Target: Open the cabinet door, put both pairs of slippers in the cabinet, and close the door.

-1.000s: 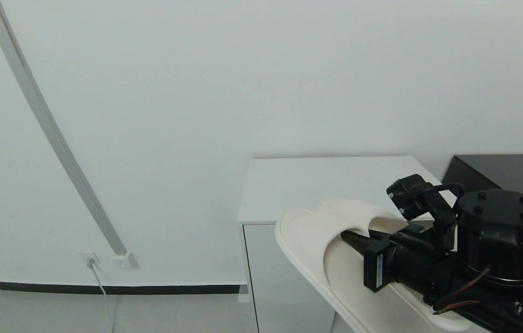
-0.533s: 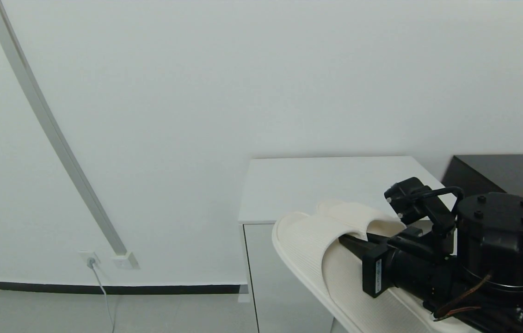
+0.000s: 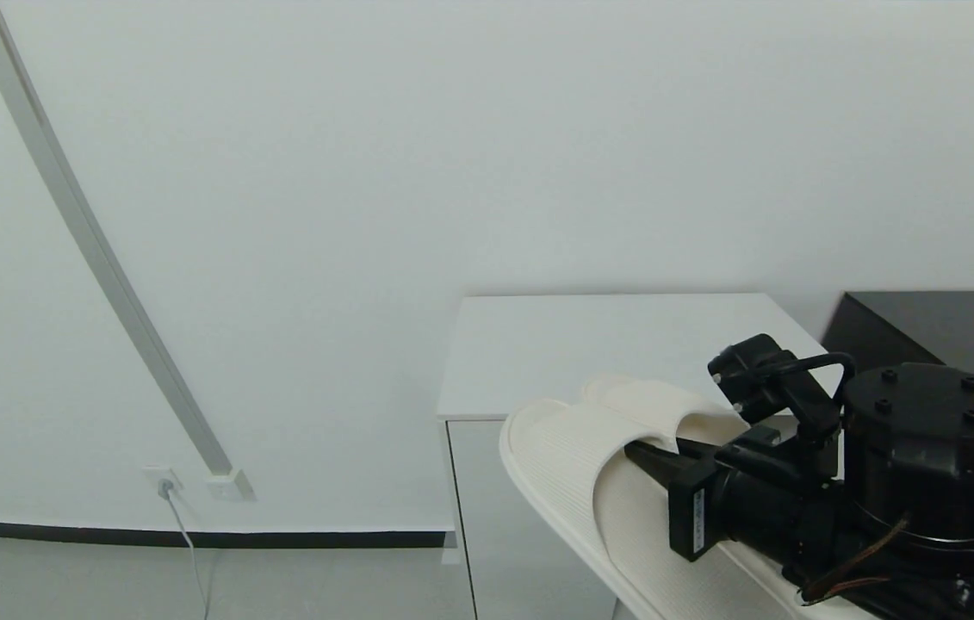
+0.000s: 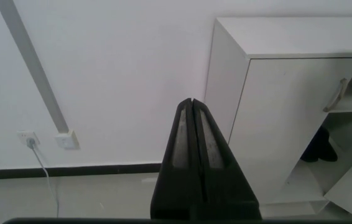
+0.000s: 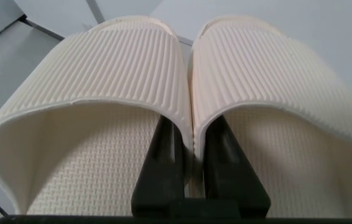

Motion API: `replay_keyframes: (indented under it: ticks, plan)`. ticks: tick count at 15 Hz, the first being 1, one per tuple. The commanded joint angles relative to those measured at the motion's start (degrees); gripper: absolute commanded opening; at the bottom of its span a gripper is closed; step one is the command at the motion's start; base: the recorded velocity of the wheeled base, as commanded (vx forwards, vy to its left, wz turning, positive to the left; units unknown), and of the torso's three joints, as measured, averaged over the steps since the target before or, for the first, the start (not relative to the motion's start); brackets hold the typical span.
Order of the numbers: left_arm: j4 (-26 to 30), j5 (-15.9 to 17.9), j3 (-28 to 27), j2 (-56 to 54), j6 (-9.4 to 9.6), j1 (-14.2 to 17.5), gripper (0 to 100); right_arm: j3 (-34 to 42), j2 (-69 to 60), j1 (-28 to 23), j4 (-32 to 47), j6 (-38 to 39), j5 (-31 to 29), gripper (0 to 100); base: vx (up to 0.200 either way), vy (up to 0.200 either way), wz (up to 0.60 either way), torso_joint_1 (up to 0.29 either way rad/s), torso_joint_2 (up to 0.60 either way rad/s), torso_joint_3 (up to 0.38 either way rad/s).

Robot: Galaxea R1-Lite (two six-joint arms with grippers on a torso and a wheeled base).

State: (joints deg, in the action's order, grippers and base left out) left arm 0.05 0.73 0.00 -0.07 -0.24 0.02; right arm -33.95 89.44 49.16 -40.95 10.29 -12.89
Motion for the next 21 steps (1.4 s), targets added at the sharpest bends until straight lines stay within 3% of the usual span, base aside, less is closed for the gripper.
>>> replay_keyframes:
  ticks: [1, 15, 21]
  plan:
    - [-0.05, -0.03, 0.0, 0.07, -0.02, 0.06, 0, 0.03, 0.12, -0.03, -0.01, -0.01, -0.03, 0, 0.0, -0.2, 0.0, 0.002, 0.0, 0.007]
    - [-0.05, 0.06, 0.0, 0.07, 0.16, 0.06, 0, 0.11, -0.06, -0.03, 0.08, -0.01, -0.12, 0, 0.0, -0.2, 0.0, 0.002, 0.0, 0.001]
    - [-0.05, 0.06, 0.0, 0.07, 0.07, 0.06, 0, 0.46, -0.23, -0.03, -0.01, -0.09, -1.79, 0, 0.0, 0.0, 0.0, 0.0, 0.0, 0.0]
